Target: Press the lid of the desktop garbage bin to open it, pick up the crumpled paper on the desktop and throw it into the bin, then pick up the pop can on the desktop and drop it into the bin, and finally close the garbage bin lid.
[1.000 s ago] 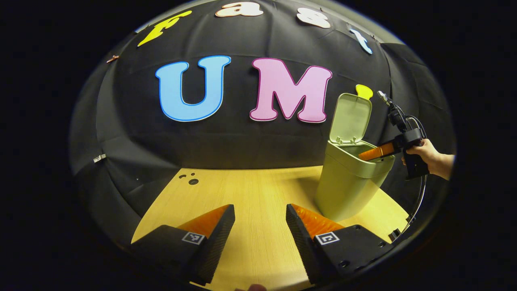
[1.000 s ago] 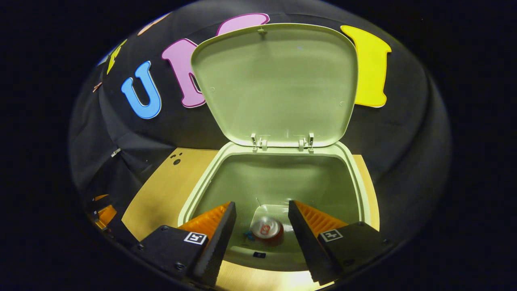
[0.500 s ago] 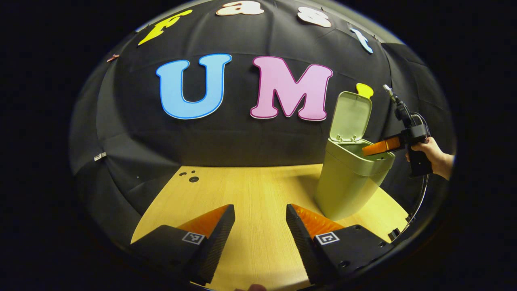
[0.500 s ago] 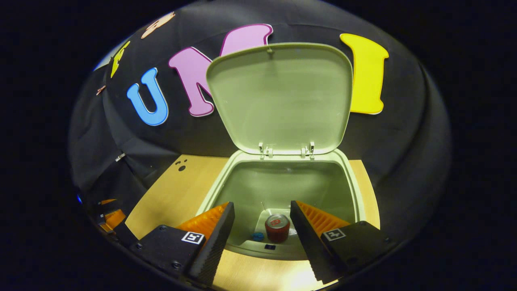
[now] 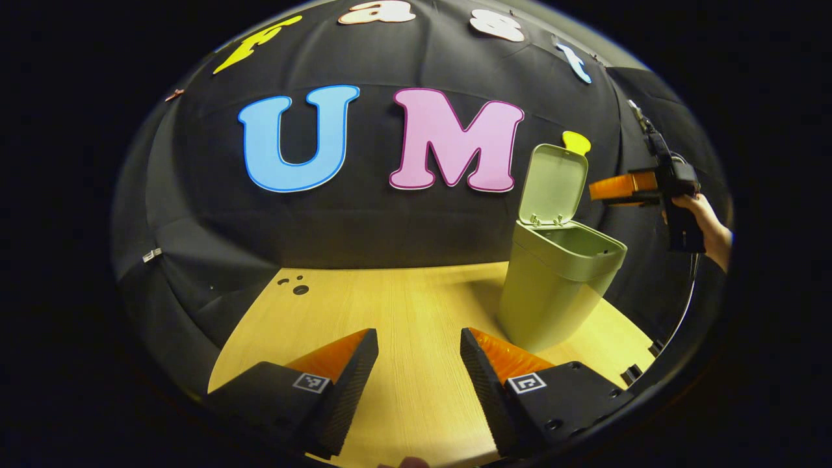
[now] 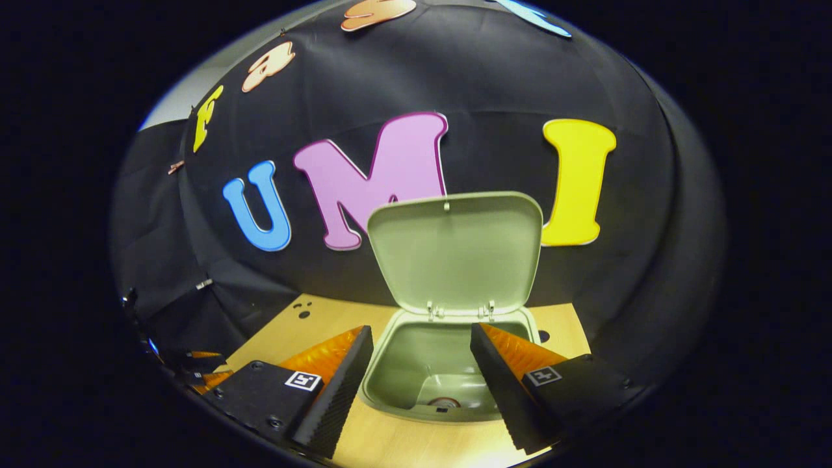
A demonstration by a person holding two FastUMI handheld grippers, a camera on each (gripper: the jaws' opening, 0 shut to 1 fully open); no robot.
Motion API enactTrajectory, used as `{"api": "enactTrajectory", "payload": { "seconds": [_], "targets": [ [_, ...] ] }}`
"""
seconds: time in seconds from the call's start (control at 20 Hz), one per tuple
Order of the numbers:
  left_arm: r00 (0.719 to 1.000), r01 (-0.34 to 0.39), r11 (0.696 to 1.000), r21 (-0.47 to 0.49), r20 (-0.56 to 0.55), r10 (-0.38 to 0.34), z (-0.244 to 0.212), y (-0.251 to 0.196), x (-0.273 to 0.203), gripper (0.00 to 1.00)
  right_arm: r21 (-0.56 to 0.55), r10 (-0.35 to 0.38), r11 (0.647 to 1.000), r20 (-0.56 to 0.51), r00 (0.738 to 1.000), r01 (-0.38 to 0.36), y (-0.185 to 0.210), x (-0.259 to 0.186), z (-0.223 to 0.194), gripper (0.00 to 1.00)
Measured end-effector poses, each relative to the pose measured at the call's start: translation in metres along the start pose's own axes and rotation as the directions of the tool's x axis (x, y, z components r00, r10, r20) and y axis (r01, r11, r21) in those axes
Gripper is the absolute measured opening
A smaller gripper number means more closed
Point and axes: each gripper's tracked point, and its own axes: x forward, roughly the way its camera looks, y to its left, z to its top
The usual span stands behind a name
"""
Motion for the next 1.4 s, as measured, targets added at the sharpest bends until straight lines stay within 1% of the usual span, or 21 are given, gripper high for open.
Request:
{"api": "enactTrajectory", "payload": {
  "seconds": [0.15,0.3,0.45,0.6,0.7,0.85,1.0,1.15,1.3,1.4],
  "targets": [
    [1.0,0.005,1.0,0.006,0.002,-0.005,-0.001,-0.001,-0.001,0.84,-0.009,0.013,1.0,0.078,0.997,-0.012,0.005,-0.002,0.041,0.97],
    [1.0,0.002,1.0,0.01,0.005,-0.002,0.0,-0.002,-0.002,0.84,-0.023,0.027,0.999,0.154,0.988,-0.024,0.013,-0.001,0.081,0.97],
    [1.0,-0.006,1.0,0.0,0.01,0.006,0.0,0.001,-0.006,0.84,-0.039,0.032,0.999,0.211,0.977,-0.025,0.016,0.005,0.112,0.97],
    [1.0,-0.016,1.0,-0.007,0.01,0.016,0.002,0.001,-0.007,0.84,-0.044,0.042,0.999,0.275,0.961,-0.031,0.02,0.011,0.145,0.98],
    [1.0,-0.019,1.0,-0.011,0.009,0.019,0.001,0.003,-0.008,0.84,-0.044,0.034,0.999,0.297,0.954,-0.022,0.019,0.02,0.159,0.98],
    [1.0,-0.026,1.0,-0.013,0.006,0.026,0.001,0.004,-0.006,0.84,-0.035,0.001,0.999,0.28,0.96,0.01,0.012,0.039,0.164,0.98],
    [1.0,-0.029,0.999,-0.019,0.003,0.029,0.003,0.003,-0.003,0.84,0.004,-0.017,1.0,0.27,0.963,0.017,0.006,0.058,0.164,0.97],
    [0.999,-0.032,0.999,-0.016,0.0,0.032,0.004,0.004,0.003,0.84,0.019,-0.024,1.0,0.257,0.966,0.02,-0.002,0.075,0.159,0.97],
    [0.999,-0.044,0.999,-0.023,-0.001,0.044,0.008,0.003,0.013,0.84,0.007,-0.036,0.999,0.252,0.967,0.035,-0.01,0.09,0.156,0.97],
    [0.999,-0.031,0.999,-0.036,0.023,0.032,0.018,-0.003,0.019,0.84,-0.011,-0.039,0.999,0.229,0.973,0.042,-0.013,0.099,0.149,0.98]
  ]
}}
